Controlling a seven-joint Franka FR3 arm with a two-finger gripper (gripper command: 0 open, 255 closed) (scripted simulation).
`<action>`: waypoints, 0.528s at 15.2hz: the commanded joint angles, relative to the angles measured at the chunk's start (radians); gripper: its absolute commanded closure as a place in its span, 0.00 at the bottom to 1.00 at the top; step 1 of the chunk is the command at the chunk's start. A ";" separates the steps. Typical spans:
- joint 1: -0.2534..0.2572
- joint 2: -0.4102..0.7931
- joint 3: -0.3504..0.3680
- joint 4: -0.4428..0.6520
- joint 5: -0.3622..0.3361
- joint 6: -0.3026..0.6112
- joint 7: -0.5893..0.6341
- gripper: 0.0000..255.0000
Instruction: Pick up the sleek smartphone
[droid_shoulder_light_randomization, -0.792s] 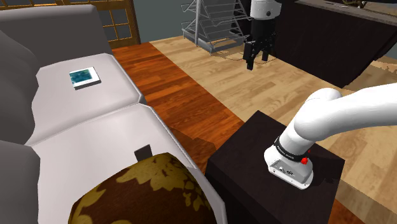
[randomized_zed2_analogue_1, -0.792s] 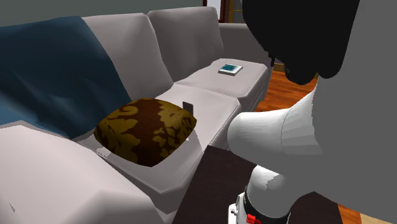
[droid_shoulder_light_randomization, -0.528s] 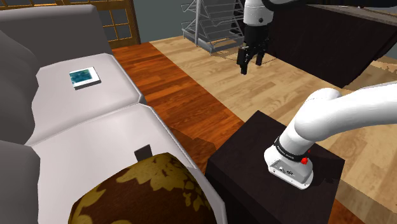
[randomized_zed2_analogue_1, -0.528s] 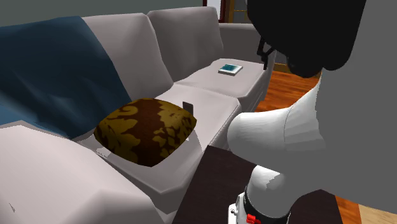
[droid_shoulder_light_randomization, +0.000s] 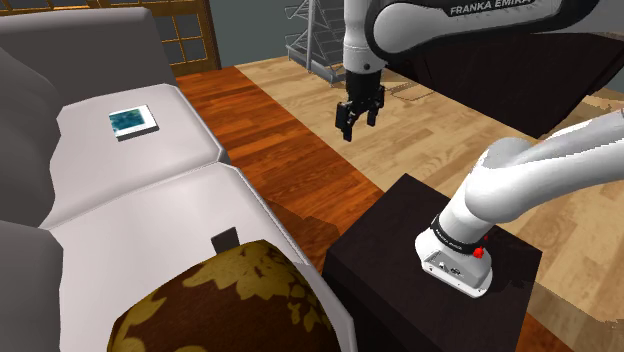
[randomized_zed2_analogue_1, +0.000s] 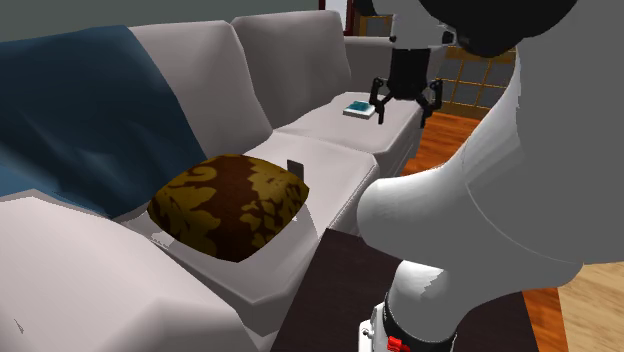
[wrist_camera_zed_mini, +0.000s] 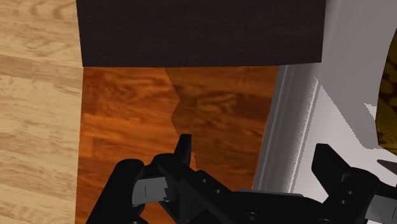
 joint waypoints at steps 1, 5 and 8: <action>0.014 0.048 0.033 -0.005 0.019 0.064 0.028 0.00; 0.032 0.161 0.092 0.009 0.038 0.181 0.077 0.00; 0.042 0.256 0.137 0.034 0.039 0.266 0.118 0.00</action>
